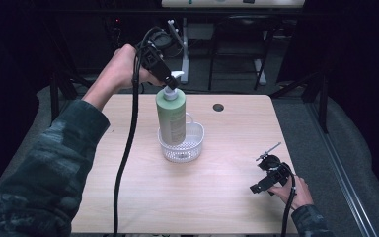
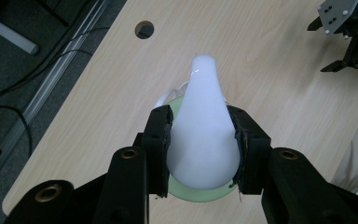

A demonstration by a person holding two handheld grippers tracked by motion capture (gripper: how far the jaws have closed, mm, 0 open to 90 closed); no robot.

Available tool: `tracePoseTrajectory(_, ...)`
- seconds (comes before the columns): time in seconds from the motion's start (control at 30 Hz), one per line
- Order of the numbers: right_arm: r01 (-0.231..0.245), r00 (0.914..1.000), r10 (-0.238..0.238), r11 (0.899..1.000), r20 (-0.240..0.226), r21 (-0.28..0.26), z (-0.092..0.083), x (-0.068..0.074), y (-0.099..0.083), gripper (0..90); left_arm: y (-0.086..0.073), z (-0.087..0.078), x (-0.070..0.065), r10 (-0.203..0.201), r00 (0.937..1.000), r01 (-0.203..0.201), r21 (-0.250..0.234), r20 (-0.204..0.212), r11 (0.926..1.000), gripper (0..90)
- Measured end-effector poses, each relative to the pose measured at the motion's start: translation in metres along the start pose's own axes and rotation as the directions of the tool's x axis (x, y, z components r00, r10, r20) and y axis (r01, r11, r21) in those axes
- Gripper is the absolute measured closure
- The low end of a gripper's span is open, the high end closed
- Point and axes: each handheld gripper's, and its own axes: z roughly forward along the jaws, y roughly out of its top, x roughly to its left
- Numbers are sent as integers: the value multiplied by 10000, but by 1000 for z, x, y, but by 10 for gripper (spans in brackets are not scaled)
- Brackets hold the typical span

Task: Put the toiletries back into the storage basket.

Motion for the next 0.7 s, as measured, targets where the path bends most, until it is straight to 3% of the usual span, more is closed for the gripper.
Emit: tracePoseTrajectory(0.7,-114,9999,114,9999,-38,-87,-1,0,0,0,-2,18,4,-98,10000,98,-79,-18,9999,632)
